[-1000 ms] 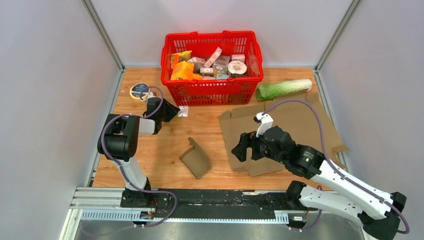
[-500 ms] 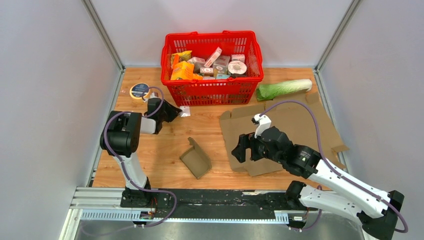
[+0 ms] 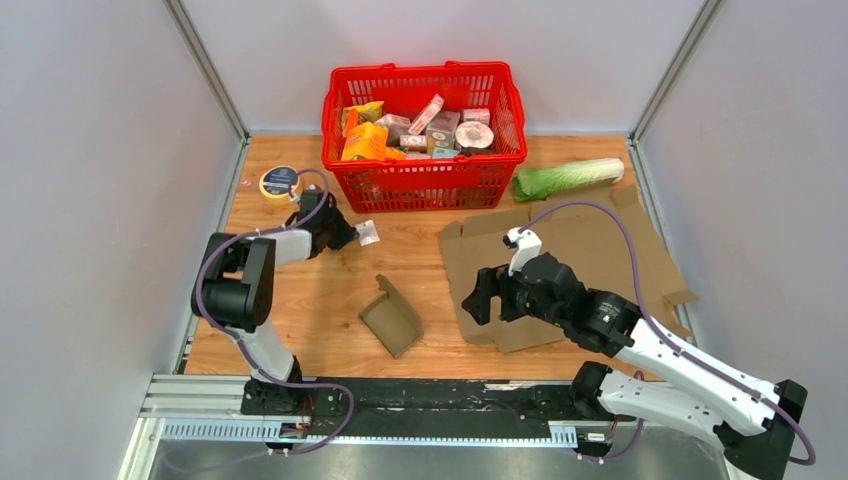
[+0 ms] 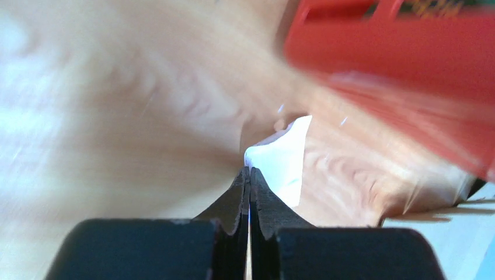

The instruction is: Fold the paper box

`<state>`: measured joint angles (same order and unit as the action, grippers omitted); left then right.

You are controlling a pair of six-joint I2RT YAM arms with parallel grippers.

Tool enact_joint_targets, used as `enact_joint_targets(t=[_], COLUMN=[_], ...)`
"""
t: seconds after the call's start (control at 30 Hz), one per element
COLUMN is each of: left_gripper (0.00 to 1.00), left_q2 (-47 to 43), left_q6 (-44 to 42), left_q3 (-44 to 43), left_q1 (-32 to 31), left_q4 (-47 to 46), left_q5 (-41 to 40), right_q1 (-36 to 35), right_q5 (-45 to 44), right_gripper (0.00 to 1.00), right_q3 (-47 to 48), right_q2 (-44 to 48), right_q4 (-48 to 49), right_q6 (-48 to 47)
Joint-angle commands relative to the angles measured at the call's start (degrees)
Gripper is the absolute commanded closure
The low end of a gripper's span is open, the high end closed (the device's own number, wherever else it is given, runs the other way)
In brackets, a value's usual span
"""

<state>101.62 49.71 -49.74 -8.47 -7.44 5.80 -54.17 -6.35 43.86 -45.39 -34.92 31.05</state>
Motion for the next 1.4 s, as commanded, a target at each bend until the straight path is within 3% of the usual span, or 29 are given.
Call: enact_joint_targets(t=[0.0, 0.17, 0.4, 0.5, 0.53, 0.63, 0.73, 0.9, 1.0, 1.07, 1.37], left_gripper=[1.00, 1.00, 1.00, 0.97, 0.65, 0.37, 0.36, 0.48, 0.48, 0.49, 0.52], left_q2=[-11.8, -26.6, -50.2, -55.1, -54.4, -45.9, -34.9, -19.5, -12.7, -9.4, -5.1], left_q6=[-2.3, -4.2, -2.9, -1.8, -1.8, -8.2, -16.9, -26.1, -29.1, -29.3, -28.2], left_q3=[7.8, 16.4, 18.7, 19.2, 19.1, 14.0, 6.6, -2.9, -6.9, -8.3, -7.5], left_q1=[-0.5, -0.5, -0.5, -0.4, -0.4, -0.3, -0.2, 0.5, 1.1, 1.0, 0.9], left_q4=[6.1, 12.5, 29.6, 32.1, 31.5, 30.5, 33.2, 33.3, 32.7, 31.2, 29.5], left_q5=[0.1, -2.5, 0.3, -2.7, -2.8, 0.2, -3.5, 0.2, 3.7, 7.0, 6.2], right_q1=[0.3, 0.3, 0.3, 0.3, 0.2, 0.3, 0.3, 0.2, 0.2, 0.3, 0.3], right_q5=[0.0, 1.6, 2.7, 3.0, 3.2, 4.0, 4.1, 2.7, 2.6, 2.6, 2.8], right_gripper=[0.07, 0.07, 0.07, 0.07, 0.07, 0.08, 0.08, 0.07, 0.07, 0.07, 0.06], right_q3=[-0.5, -1.6, -1.5, -2.5, -2.5, -1.8, -1.6, -2.6, -3.1, -3.1, -3.2], right_q2=[-0.6, -2.2, -3.2, -3.2, -3.5, -4.2, -2.9, 1.5, 3.6, 4.5, 5.0], right_q4=[3.7, 6.4, 7.0, 8.5, 9.2, 8.8, 7.9, 6.7, 6.6, 6.6, 6.7], right_q6=[-0.2, 0.2, 0.6, 0.8, 0.9, 1.2, 0.9, 0.0, -0.5, -1.3, -2.6])
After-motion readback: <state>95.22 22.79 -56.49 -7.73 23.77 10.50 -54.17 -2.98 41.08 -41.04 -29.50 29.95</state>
